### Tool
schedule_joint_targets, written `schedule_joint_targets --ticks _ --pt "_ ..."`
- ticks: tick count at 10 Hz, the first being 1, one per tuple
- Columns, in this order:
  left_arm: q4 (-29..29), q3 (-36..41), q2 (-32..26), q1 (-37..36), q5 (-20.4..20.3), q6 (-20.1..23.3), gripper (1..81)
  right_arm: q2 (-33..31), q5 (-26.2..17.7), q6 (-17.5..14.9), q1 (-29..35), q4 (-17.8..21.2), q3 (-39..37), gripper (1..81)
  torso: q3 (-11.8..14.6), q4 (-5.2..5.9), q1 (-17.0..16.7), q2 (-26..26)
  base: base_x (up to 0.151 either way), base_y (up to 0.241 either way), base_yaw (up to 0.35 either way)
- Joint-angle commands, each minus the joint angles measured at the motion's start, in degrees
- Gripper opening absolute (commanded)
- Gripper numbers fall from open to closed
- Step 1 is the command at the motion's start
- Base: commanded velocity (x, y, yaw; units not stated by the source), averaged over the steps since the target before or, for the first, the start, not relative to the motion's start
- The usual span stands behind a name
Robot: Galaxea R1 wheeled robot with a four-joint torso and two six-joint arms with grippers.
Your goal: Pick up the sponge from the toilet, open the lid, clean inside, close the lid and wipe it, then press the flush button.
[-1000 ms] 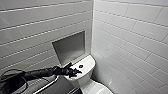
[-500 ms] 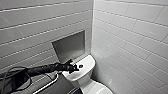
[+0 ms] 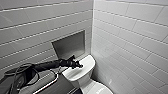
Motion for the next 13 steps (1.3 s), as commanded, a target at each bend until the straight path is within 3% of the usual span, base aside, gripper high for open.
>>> schedule_joint_targets --ticks 1,5,6,12,13 --pt "0.44 -3.38 1.93 -10.90 3.13 0.00 1.0 -0.69 -4.74 -0.17 0.41 0.20 1.50 1.0 0.00 0.00 -0.02 0.00 0.000 0.000 0.000" --pt "3.08 -7.60 5.45 -11.60 5.06 0.00 1.0 0.01 -4.73 -0.26 0.41 0.11 1.24 1.0 -2.89 0.00 0.00 0.00 0.000 0.000 0.000" --pt "3.26 -8.04 5.89 -12.04 5.06 0.00 1.0 0.10 -4.74 -0.26 0.67 0.11 1.15 1.0 -1.77 0.00 0.00 0.00 0.000 0.000 0.000" --pt "7.03 -14.36 9.14 -12.66 5.15 0.00 1.0 1.07 -4.74 -0.26 0.58 0.29 -0.34 1.0 -2.66 0.00 0.07 0.06 0.000 0.000 0.000" --pt "7.82 -15.51 9.84 -12.75 5.15 0.00 1.0 1.15 -4.74 -0.26 0.58 0.20 -0.34 1.0 -4.06 0.00 0.07 0.06 0.000 0.000 0.000"
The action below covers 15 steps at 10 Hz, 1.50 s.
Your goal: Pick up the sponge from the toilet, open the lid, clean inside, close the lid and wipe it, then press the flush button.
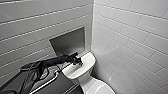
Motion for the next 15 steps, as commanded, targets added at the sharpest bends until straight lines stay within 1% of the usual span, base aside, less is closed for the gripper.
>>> schedule_joint_targets --ticks 1,2,5,6,7,8,9,11,12,14,15 --pt "1.98 -1.35 0.99 -10.24 1.29 0.00 1.0 -0.24 -5.10 -0.26 0.06 0.06 1.55 1.0 -1.61 0.00 0.00 0.00 0.000 0.000 0.000" --pt "1.98 -1.35 0.99 -10.24 1.29 0.00 1.0 -0.07 -5.10 -0.26 0.06 0.06 1.55 1.0 -0.48 0.00 0.00 0.00 0.000 0.000 0.000" --pt "2.60 -1.88 1.26 -9.98 1.29 0.00 1.0 0.11 -5.10 -0.34 -0.20 -0.02 1.38 1.0 -1.09 0.00 0.02 0.05 0.000 0.000 0.000" --pt "3.21 -2.05 1.35 -9.71 1.29 0.00 1.0 0.11 -5.10 -0.34 -0.29 -0.11 1.38 1.0 -6.35 0.00 0.02 0.05 0.000 0.000 0.000" --pt "3.21 -2.05 1.35 -9.62 1.29 0.00 1.0 0.28 -5.02 -0.34 -0.38 -0.20 1.38 1.0 -6.76 0.00 0.02 0.05 0.000 0.000 0.000" --pt "3.21 -2.05 1.35 -9.36 1.29 -0.09 1.0 0.37 -5.02 -0.34 -0.46 -0.29 1.38 1.0 -2.67 0.00 0.02 0.05 0.000 0.000 0.000" --pt "3.21 -2.58 1.61 -8.83 1.20 -0.09 1.0 0.54 -5.02 -0.34 -0.55 -0.46 1.38 1.0 -3.61 0.00 0.04 0.07 0.000 0.000 0.000" --pt "5.85 -5.56 3.98 -7.60 1.37 0.00 1.0 0.81 -5.02 -0.34 -0.64 -0.46 1.11 1.0 -4.07 0.00 0.04 0.09 0.000 0.000 0.000" --pt "6.02 -5.66 4.42 -7.43 2.51 0.00 1.0 0.99 -5.02 -0.34 -0.65 -0.55 0.94 1.0 -4.07 0.00 0.02 0.07 0.000 0.000 0.000" --pt "5.23 -3.74 4.77 -7.51 3.83 0.00 1.0 1.51 -5.02 -0.34 -0.73 -0.46 0.33 1.0 -4.07 0.02 0.00 0.07 0.000 0.000 0.000" --pt "5.06 -0.93 5.03 -7.34 4.88 0.00 1.0 2.21 -5.02 -0.34 -0.73 -0.46 -0.46 1.0 -4.07 0.02 -0.02 0.07 0.000 0.000 0.000"
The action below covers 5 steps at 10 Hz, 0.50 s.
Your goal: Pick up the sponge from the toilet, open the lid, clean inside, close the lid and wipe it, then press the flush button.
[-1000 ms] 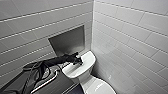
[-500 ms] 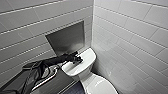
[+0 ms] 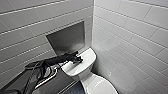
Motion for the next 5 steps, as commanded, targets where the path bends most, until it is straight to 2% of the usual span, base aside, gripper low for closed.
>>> schedule_joint_targets --ticks 1,3,5 --pt "1.83 7.12 2.66 -6.74 7.38 0.68 1.0 1.35 -5.89 -0.48 -0.73 -0.52 -0.12 1.0 0.00 0.00 0.00 0.00 0.000 0.000 0.000" --pt "5.25 7.49 6.17 -5.42 11.16 0.68 1.0 2.59 -5.98 -0.48 -0.64 -0.61 -1.97 1.0 0.00 0.00 0.00 0.00 0.000 0.000 0.000" --pt "6.23 6.61 6.62 -5.42 11.35 0.42 1.0 2.67 -5.89 -0.48 -0.73 -0.70 -1.89 1.0 0.00 0.02 0.02 0.00 0.000 0.000 0.000"
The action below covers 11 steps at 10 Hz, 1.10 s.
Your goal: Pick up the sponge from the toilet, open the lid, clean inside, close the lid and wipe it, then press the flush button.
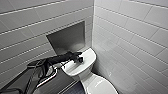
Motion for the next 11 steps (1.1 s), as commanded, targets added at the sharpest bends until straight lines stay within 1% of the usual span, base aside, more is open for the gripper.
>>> schedule_joint_targets --ticks 1,3,5,6,7,9,10,11 --pt "-4.53 4.14 3.63 -5.60 2.72 -1.13 1.0 0.34 -5.76 -0.48 -0.64 -0.66 1.98 1.0 0.00 0.00 0.00 0.00 0.000 0.000 0.000" --pt "-5.06 5.55 1.35 -10.25 2.64 -4.12 1.0 0.60 -5.76 -0.56 -0.73 -0.66 1.80 1.0 0.00 0.02 0.00 0.00 0.000 0.000 0.000" --pt "-4.97 10.90 -2.96 -15.09 2.02 -10.54 1.0 0.78 -5.76 -0.92 -0.73 -0.66 1.80 1.0 0.00 0.02 0.00 0.00 0.000 0.000 0.000" --pt "-4.53 13.89 -4.89 -16.50 1.23 -12.56 1.0 0.95 -5.76 -1.09 -0.73 -0.67 1.63 1.0 -0.02 0.02 0.02 0.02 0.000 0.000 0.000" --pt "-4.62 16.18 -6.39 -17.03 0.70 -13.53 1.0 0.95 -5.76 -1.09 -0.73 -0.67 1.63 1.0 -0.02 0.02 0.02 0.02 0.000 0.000 0.000" --pt "-4.89 21.80 -9.29 -16.42 0.96 -14.06 1.0 0.95 -5.76 -1.09 -0.64 -0.66 1.54 1.0 -0.02 0.00 0.02 0.02 0.000 0.000 0.000" --pt "-4.97 27.06 -12.09 -15.45 1.05 -14.15 1.0 0.87 -5.76 -1.01 -0.56 -0.58 1.54 1.0 -0.02 0.00 0.02 0.02 0.000 0.000 0.000" --pt "-4.36 32.96 -15.53 -13.96 1.14 -15.20 1.0 0.87 -5.76 -0.92 -0.55 -0.58 1.54 1.0 -0.02 0.00 0.02 0.02 0.000 0.000 0.000"
